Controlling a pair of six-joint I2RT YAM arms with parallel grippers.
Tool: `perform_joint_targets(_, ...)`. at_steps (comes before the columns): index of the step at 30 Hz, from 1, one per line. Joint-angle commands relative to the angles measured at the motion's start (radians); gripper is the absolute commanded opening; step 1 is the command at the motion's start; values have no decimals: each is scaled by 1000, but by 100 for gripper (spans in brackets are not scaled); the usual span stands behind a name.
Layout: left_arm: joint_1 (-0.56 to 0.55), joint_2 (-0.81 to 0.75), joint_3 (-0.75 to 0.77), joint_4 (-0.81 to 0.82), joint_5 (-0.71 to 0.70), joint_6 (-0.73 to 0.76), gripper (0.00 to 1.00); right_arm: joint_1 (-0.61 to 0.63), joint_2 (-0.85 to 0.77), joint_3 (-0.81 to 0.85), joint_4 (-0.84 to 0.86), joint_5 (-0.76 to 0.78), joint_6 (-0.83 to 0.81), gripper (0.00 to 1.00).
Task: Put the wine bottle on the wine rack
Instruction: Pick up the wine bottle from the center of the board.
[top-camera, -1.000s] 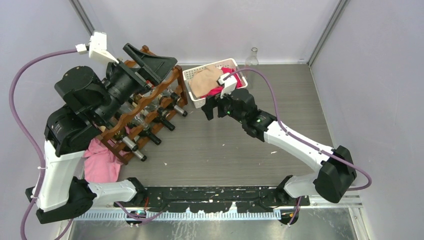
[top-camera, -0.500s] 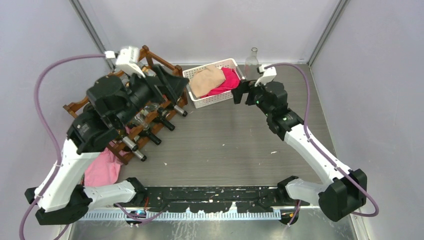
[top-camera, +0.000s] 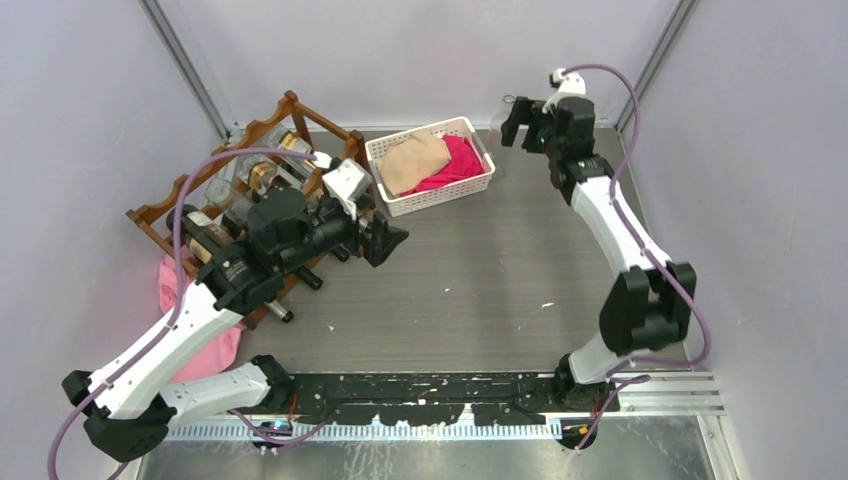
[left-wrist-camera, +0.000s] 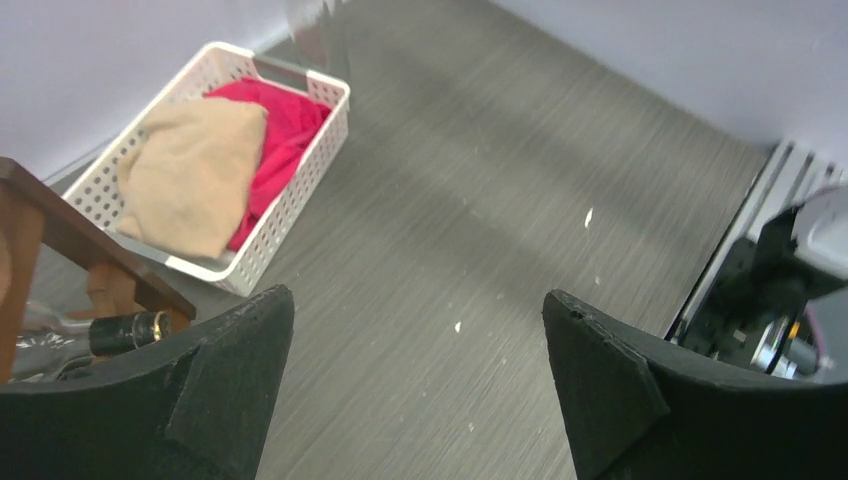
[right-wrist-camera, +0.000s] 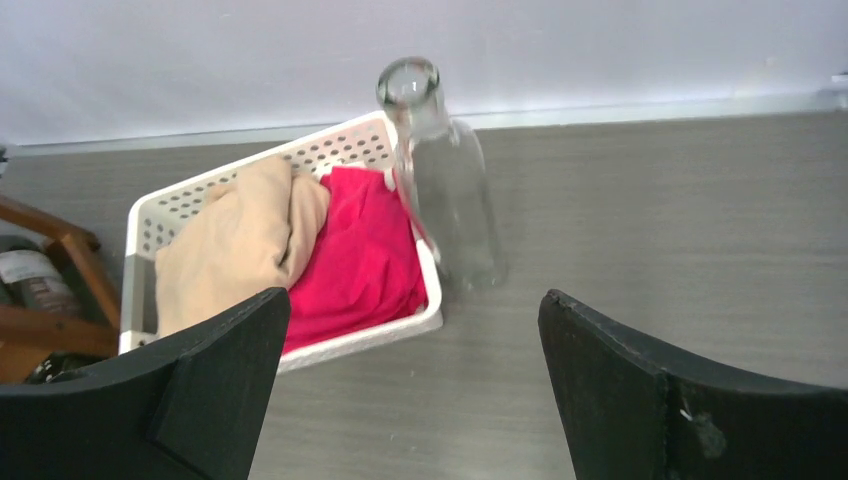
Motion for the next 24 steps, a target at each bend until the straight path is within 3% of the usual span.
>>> perform_joint_targets(1, 34, -17, -50, 103, 102, 71, 93, -5, 161, 229, -42, -69, -88, 100)
perform_joint_targets(5, 35, -61, -125, 162, 114, 66, 93, -6, 279, 332, -7, -74, -106, 100)
perform_joint_targets(13, 35, -104, -173, 208, 115, 115, 94, -3, 454, 561, -96, -32, -201, 98)
perform_joint_targets(24, 35, -98, -197, 233, 112, 125, 94, 43, 558, 661, -99, 22, -348, 79)
